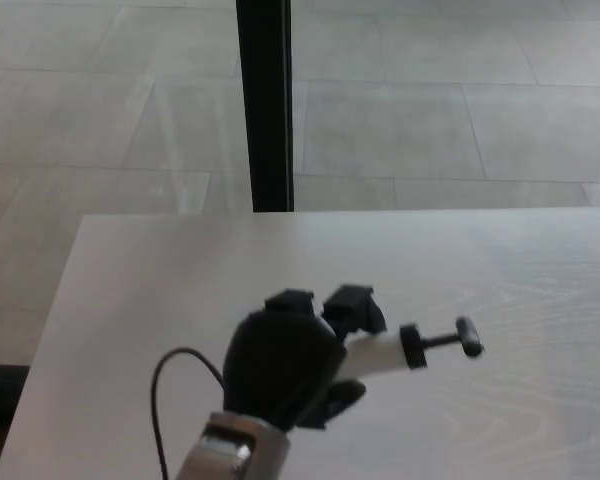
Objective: The robot uses its left hand to lift the air pump kept on the middle of the desk and use the right hand to pull out the handle
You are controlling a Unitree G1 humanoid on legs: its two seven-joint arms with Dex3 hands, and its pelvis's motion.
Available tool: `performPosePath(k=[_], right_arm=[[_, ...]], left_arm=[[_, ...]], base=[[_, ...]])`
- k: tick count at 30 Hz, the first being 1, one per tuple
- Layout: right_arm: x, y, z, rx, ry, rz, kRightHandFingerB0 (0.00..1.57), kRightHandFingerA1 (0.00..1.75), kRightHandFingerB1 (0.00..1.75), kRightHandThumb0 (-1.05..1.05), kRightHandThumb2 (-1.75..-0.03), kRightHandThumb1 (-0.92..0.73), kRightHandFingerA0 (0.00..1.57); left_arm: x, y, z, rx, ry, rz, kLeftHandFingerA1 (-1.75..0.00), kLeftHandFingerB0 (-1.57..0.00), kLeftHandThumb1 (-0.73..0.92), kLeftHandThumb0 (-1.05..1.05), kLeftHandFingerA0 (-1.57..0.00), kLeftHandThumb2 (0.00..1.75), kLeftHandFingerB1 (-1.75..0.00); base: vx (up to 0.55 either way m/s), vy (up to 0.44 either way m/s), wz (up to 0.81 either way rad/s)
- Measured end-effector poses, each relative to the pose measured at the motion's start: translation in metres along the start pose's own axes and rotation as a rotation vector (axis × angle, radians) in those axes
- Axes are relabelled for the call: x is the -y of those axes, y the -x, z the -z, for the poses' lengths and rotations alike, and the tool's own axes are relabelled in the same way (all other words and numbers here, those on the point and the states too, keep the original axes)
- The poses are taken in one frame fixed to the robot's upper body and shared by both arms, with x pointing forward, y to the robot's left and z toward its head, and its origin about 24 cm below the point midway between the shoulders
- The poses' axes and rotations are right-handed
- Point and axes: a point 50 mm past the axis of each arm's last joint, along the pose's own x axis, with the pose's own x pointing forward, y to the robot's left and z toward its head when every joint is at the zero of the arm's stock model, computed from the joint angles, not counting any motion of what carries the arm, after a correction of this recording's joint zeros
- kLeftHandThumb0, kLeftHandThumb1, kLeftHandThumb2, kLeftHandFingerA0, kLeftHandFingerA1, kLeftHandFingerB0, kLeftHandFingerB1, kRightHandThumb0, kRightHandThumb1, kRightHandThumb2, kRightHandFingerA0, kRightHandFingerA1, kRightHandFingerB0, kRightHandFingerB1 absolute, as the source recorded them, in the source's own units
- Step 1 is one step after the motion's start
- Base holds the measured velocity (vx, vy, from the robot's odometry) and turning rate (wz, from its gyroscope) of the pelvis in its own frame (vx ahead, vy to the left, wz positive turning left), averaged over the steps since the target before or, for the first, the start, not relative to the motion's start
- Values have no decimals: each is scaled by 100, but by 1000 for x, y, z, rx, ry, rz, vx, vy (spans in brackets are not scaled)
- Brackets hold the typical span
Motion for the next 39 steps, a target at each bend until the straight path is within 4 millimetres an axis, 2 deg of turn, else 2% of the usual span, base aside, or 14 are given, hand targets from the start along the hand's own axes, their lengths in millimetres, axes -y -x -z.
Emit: performPosePath(k=[6, 7, 8, 9, 14, 16, 17, 20, 27, 30, 31, 34, 35, 39], right_arm=[[-14, 2, -2, 46, 103, -84, 47, 73, 42, -46, -57, -57, 70], [-16, 2, -2, 57, 115, -97, 39, 72, 53, -52, -81, -43, 59], [-19, 2, -2, 66, 125, -108, 37, 70, 51, -52, -80, -43, 55], [-21, 2, -2, 75, 137, -119, 39, 62, 37, -50, -56, -54, 48], [-31, 2, -3, 111, 184, -159, 30, 54, 32, -51, -56, -51, 31], [-36, 2, -4, 130, 209, -180, 11, 55, 41, -59, -73, -39, 20], [-38, 2, -4, 138, 221, -189, 0, 52, 51, -35, -90, -33, 0], [-45, 2, -4, 159, 256, -210, 8, 53, 27, -54, -57, -49, 9], [-61, 2, -6, 219, 379, -253, 7, 59, 40, -56, -72, -38, 16], [-66, 2, -7, 243, 425, -261, 13, 57, 32, -50, -56, -51, 20], [-69, 3, -7, 253, 444, -263, 8, 58, 42, -54, -73, -39, 21], [-75, 4, -7, 278, 494, -266, 9, 59, 42, -53, -73, -39, 23], [-77, 4, -7, 284, 505, -266, 24, 58, 32, -43, -56, -51, 31], [-84, 5, -8, 317, 560, -257, 31, 60, 35, -39, -56, -52, 39]], left_arm=[[-32, -21, 13, 9, 9, -110, -175, -73, 47, -5, -89, 123, -162], [-34, -23, 14, 8, 13, -119, -175, -76, 45, -4, -88, 123, -161], [-36, -23, 15, 9, 18, -125, -174, -78, 45, -3, -88, 121, -157], [-37, -24, 15, 9, 23, -129, -174, -74, 44, -6, -90, 124, -153], [-39, -24, 17, 5, 40, -137, -175, -73, 46, -6, -86, 120, -160], [-39, -24, 18, 1, 48, -140, -175, -73, 44, -7, -86, 120, -158], [-39, -24, 18, 0, 52, -140, -174, -73, 43, -5, -85, 119, -156], [-39, -24, 18, -1, 60, -137, -174, -74, 46, -4, -86, 119, -149], [-36, -21, 20, -13, 75, -114, -175, -71, 48, -7, -86, 118, -158], [-35, -21, 20, -15, 81, -108, -175, -70, 47, -7, -83, 116, -161], [-35, -21, 20, -15, 84, -105, -175, -71, 47, -7, -78, 113, -157], [-33, -20, 19, -15, 89, -91, -175, -72, 47, -8, -80, 114, -156], [-33, -20, 19, -16, 90, -88, -175, -76, 44, -8, -89, 123, -156], [-30, -20, 18, -18, 104, -72, -175, -79, 43, -9, -86, 125, -160]], base=[[0, 0, 0], [0, 0, 0], [0, 0, 0], [0, 0, 0], [0, 0, 0], [0, 0, 0], [0, 0, 0], [0, 0, 0], [0, 0, 0], [0, 0, 0], [0, 0, 0], [0, 0, 0], [0, 0, 0], [0, 0, 0]])
